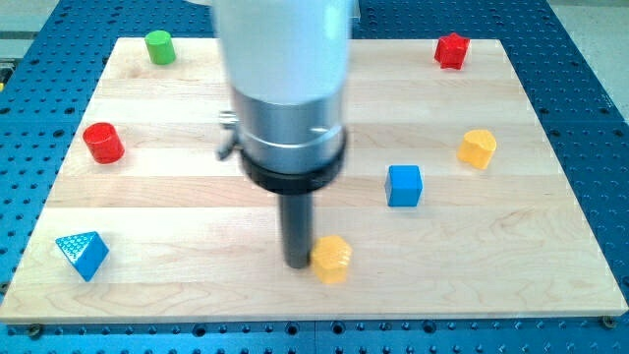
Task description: Make a triangle out of yellow blocks and the blue cube
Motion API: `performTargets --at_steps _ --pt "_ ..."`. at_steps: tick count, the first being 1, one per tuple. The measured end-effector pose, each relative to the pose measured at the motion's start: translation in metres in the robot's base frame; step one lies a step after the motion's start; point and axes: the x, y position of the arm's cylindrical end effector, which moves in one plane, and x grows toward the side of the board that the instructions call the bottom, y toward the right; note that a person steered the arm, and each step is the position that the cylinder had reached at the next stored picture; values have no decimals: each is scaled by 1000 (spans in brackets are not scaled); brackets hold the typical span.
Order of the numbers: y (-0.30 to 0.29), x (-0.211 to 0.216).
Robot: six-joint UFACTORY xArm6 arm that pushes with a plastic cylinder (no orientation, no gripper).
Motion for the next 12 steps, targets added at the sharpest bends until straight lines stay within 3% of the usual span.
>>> performTargets --at_steps 1,3,4,6,7,8,9,10,11,12 --pt "41 6" --pt "-12 12" --pt "57 23" --pt "69 43" --pt "142 41" --pt "162 41" --pt "93 30" --pt "134 -11" --pt "180 -12" --pt "175 -17"
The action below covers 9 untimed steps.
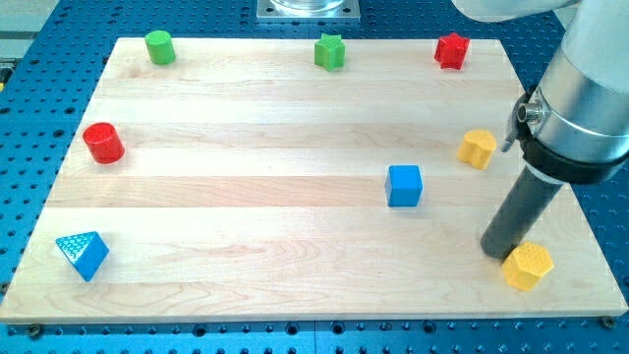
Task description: Make a triangle out of yellow blocks and the blue cube
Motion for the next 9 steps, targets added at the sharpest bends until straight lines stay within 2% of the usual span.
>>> performTargets --at_steps 1,2,3,6,7,8,9 --pt "-22 -31" --pt "1 -87" --pt "-100 -86" --pt "-114 -90" --pt "-141 -76" --pt "-143 -51" --pt "-104 -49"
